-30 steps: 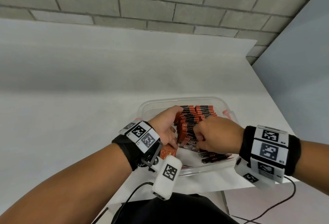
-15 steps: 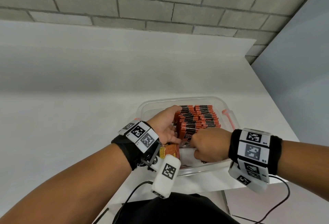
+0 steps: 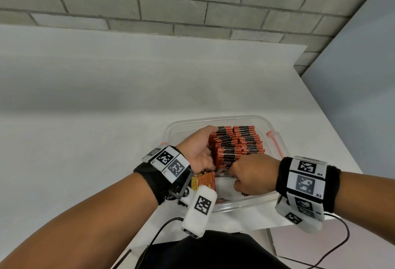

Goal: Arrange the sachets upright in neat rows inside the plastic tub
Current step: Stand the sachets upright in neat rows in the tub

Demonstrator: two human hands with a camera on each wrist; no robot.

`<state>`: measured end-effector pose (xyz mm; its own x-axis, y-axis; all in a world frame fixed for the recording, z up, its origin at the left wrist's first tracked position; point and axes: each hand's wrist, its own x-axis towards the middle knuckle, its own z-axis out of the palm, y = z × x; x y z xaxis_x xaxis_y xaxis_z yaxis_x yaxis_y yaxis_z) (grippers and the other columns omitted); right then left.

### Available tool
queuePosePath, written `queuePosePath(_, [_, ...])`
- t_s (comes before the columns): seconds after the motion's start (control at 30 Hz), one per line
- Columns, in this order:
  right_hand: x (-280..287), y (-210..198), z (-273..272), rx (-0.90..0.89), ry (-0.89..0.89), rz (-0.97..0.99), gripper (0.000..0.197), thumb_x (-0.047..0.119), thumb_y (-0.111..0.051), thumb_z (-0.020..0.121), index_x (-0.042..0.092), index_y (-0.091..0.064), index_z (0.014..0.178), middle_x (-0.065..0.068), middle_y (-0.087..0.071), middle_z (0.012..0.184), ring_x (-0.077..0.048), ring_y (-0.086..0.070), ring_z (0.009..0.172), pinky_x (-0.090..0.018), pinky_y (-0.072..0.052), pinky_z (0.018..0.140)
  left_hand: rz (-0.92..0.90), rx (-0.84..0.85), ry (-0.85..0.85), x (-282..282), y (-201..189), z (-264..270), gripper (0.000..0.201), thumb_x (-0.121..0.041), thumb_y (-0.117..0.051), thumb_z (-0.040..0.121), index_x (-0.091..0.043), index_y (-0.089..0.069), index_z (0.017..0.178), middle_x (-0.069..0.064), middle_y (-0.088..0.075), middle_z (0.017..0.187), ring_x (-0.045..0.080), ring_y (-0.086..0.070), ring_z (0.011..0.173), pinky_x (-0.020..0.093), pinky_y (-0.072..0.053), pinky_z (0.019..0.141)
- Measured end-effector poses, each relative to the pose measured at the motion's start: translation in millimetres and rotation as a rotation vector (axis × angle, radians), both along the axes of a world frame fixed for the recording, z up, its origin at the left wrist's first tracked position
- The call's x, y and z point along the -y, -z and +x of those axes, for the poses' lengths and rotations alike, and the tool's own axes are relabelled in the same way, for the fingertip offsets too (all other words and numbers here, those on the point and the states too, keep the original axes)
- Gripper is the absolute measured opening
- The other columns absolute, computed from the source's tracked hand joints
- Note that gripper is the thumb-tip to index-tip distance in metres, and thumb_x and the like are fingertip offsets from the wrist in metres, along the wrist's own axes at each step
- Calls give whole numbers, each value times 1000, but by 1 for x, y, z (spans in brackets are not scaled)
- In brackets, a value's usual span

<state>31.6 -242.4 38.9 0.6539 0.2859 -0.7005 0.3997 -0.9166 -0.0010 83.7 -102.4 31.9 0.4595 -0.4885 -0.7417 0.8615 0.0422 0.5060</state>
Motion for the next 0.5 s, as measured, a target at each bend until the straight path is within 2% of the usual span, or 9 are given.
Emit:
queuePosePath(0.03, [0, 0, 0, -2, 2, 4, 27, 28, -45, 89, 8, -64, 91, -10, -66, 87, -27, -60, 75, -30, -45, 61, -3, -1, -6, 0, 0, 0, 30, -36, -49, 96, -6, -52, 93, 20, -59, 98, 31, -60, 89, 41, -49, 77])
queuePosePath(0.1, [1, -1, -1, -7, 1, 17, 27, 27, -45, 89, 8, -64, 92, -9, -66, 87, -27, -61, 78, -30, -45, 61, -4, 0, -13, 1, 2, 0, 29, -35, -49, 96, -7, -52, 93, 20, -59, 97, 33, -60, 95, 47, -46, 92])
queuePosePath(0.13, [2, -2, -2, -8, 2, 24, 27, 27, -45, 89, 8, -64, 92, -9, -66, 86, -27, -61, 78, -31, -46, 62, -6, -2, -12, 1, 3, 0, 28, -35, -49, 96, -7, -52, 92, 21, -59, 98, 36, -59, 102, 50, -41, 101])
queuePosePath(0.2, [3, -3, -3, -5, 10, 33, 27, 27, -45, 89, 8, -64, 92, -9, -66, 86, -27, -61, 78, -33, -50, 65, -5, -6, -4, 1, 4, 0, 27, -34, -49, 96, -7, -52, 92, 22, -58, 100, 40, -56, 113, 56, -32, 108])
queuePosePath(0.3, [4, -2, -4, 18, 33, 61, 26, 27, -46, 88, 9, -64, 90, -8, -66, 85, -28, -61, 77, -37, -54, 69, 11, -4, 1, 2, 3, 0, 27, -34, -48, 96, -8, -51, 90, 21, -57, 98, 41, -53, 117, 58, -26, 111])
queuePosePath(0.37, [4, -3, -4, 22, 48, 77, 24, 26, -47, 88, 9, -64, 90, -8, -66, 86, -27, -61, 77, -38, -54, 71, 9, -2, 7, 2, 4, 1, 28, -35, -48, 96, -8, -52, 92, 20, -57, 97, 40, -53, 117, 58, -27, 111])
queuePosePath(0.43, [3, -4, -3, 12, 59, 110, 25, 25, -46, 89, 11, -65, 96, -7, -67, 89, -25, -61, 79, -37, -54, 73, 6, 9, 14, 2, 5, 1, 28, -36, -49, 96, -8, -53, 94, 18, -59, 94, 35, -58, 108, 52, -37, 105])
queuePosePath(0.5, [4, -10, -2, 23, 90, 189, 25, 24, -47, 91, 13, -67, 102, -3, -69, 91, -21, -62, 81, -36, -53, 75, 11, 24, 14, 0, 5, 0, 29, -36, -48, 96, -8, -55, 93, 16, -61, 88, 29, -61, 91, 43, -47, 91])
